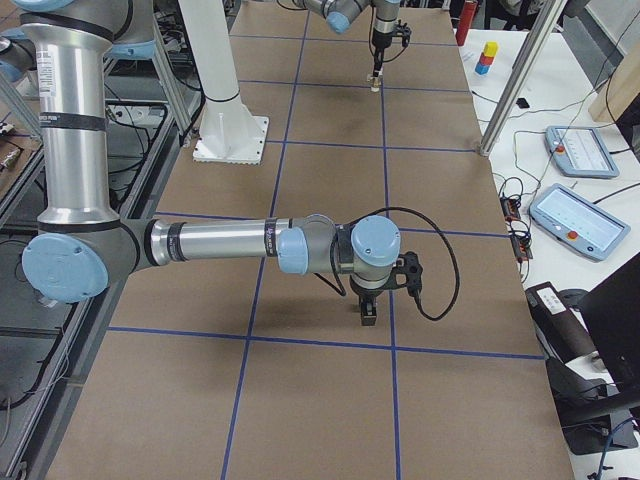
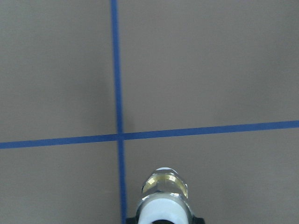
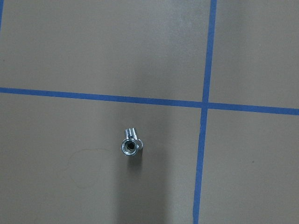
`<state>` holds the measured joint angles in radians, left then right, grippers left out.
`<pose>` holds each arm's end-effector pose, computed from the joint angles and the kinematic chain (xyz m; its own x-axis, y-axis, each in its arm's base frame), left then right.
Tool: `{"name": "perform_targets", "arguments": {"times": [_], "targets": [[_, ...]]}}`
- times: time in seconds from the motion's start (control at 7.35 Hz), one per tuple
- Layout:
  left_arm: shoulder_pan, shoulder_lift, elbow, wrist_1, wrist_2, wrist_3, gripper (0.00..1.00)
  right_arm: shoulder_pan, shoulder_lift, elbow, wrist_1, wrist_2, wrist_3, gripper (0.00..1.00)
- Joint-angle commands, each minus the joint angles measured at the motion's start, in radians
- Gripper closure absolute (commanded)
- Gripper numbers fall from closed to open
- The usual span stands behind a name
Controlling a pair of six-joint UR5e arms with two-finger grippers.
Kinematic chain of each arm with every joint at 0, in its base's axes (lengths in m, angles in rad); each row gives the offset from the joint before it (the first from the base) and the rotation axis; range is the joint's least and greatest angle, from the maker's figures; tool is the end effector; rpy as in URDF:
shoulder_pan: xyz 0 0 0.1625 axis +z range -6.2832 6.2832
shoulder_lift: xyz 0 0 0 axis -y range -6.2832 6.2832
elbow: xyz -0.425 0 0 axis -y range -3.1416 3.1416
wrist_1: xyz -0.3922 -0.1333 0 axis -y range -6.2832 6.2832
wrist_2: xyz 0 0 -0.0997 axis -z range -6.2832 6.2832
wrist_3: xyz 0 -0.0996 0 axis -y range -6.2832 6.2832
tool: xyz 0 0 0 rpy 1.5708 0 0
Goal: Assemble PPR valve and pipe with both arms
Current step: 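Lift the valve with the left gripper and carry it toward table center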
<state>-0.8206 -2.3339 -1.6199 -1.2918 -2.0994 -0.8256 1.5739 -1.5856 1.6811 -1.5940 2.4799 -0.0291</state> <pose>0.4118 -0.5637 0.2084 0.7414 0.0634 -0.6681 -0.0623 0.9977 0.0255 0.0562 -0.4878 0.6039 0.6145 -0.0841 0.7845 0.0148 0.9954 0.0951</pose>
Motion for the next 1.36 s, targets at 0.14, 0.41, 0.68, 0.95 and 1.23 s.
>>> {"name": "perform_targets", "arguments": {"times": [0.14,0.41,0.68,0.95,1.23], "targets": [[0.096,-0.3,0.301,-0.003,0.072,-0.041,1.0,-0.012,0.004,-0.004,0.003,-0.001,0.002,0.01],[0.152,-0.343,0.362,-0.056,0.082,-0.04,1.0,-0.017,0.004,-0.006,0.003,-0.003,0.002,0.01],[0.181,-0.358,0.443,-0.145,0.082,-0.035,1.0,-0.018,0.004,-0.006,0.003,-0.001,0.003,0.01],[0.186,-0.358,0.459,-0.181,0.082,-0.029,1.0,-0.017,0.01,-0.006,0.0,-0.001,0.003,0.01],[0.199,-0.354,0.459,-0.181,0.082,-0.029,1.0,-0.017,0.01,-0.008,-0.001,-0.001,0.002,0.01]]}}
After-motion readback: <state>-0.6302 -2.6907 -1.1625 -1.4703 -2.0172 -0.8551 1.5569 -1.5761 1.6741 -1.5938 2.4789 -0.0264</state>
